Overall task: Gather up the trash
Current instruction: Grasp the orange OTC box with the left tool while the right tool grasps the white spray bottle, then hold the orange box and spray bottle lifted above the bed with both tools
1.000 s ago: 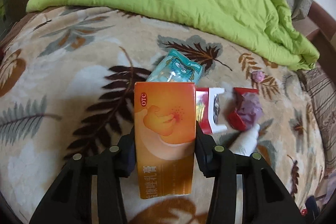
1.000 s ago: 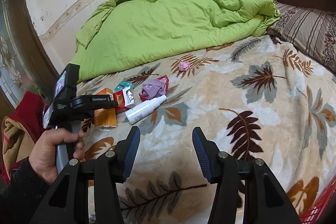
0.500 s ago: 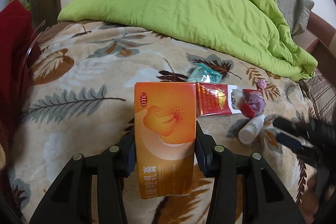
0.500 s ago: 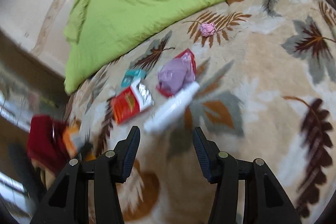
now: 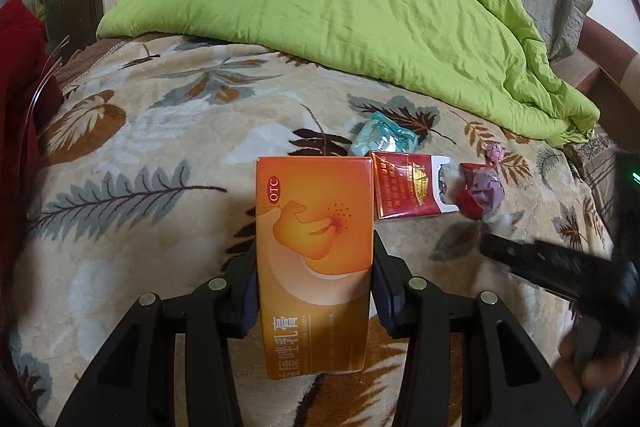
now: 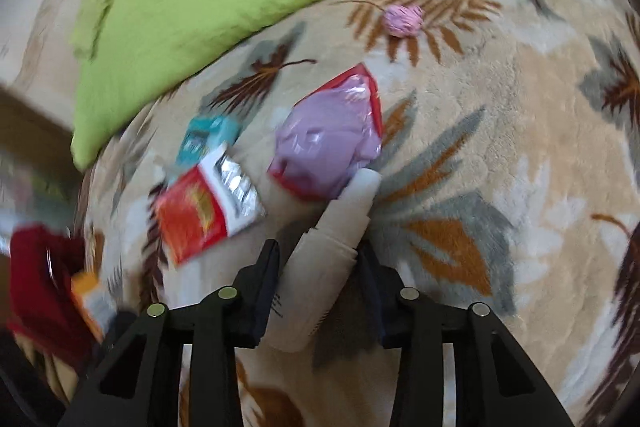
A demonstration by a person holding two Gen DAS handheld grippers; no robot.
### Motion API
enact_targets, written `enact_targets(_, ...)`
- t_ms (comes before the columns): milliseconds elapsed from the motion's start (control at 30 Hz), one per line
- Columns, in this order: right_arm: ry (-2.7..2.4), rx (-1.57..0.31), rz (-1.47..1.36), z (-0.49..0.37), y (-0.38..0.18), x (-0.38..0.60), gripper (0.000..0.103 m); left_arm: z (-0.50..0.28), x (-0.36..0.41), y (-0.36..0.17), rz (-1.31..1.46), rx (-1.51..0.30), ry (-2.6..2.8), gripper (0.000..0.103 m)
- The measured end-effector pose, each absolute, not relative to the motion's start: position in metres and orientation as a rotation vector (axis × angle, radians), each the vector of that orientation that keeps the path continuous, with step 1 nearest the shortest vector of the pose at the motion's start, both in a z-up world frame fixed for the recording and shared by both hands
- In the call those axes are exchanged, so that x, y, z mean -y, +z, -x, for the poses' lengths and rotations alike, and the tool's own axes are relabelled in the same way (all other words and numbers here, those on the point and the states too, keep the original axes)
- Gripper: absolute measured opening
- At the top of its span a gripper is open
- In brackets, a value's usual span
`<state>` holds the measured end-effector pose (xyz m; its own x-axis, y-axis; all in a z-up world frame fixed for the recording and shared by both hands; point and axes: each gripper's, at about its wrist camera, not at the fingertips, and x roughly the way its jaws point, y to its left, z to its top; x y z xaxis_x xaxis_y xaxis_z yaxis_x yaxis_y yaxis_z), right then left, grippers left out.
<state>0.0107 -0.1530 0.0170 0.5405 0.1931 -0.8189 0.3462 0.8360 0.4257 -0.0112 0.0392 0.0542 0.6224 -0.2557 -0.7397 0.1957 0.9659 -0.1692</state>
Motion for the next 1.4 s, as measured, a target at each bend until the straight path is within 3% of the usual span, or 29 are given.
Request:
enact_targets(200, -0.133, -0.835, -0.397, 0.045, 0.033, 0.145, 0.037, 0.019, -0.024, 0.056, 0.029, -0.833, -0.276, 0.045)
enact_targets(467, -0.094, -0.705, -0.180, 0.046, 0.056, 0.127, 0.037, 0.023, -0.013, 0.056, -0.005, -0.813, -0.289, 0.045)
enact_targets(1400, -0.102, -0.696, -0.141, 0.040, 0.057, 0.126, 0.037, 0.025, -0.003, 0.066, -0.058, -0.746, -0.256, 0.045)
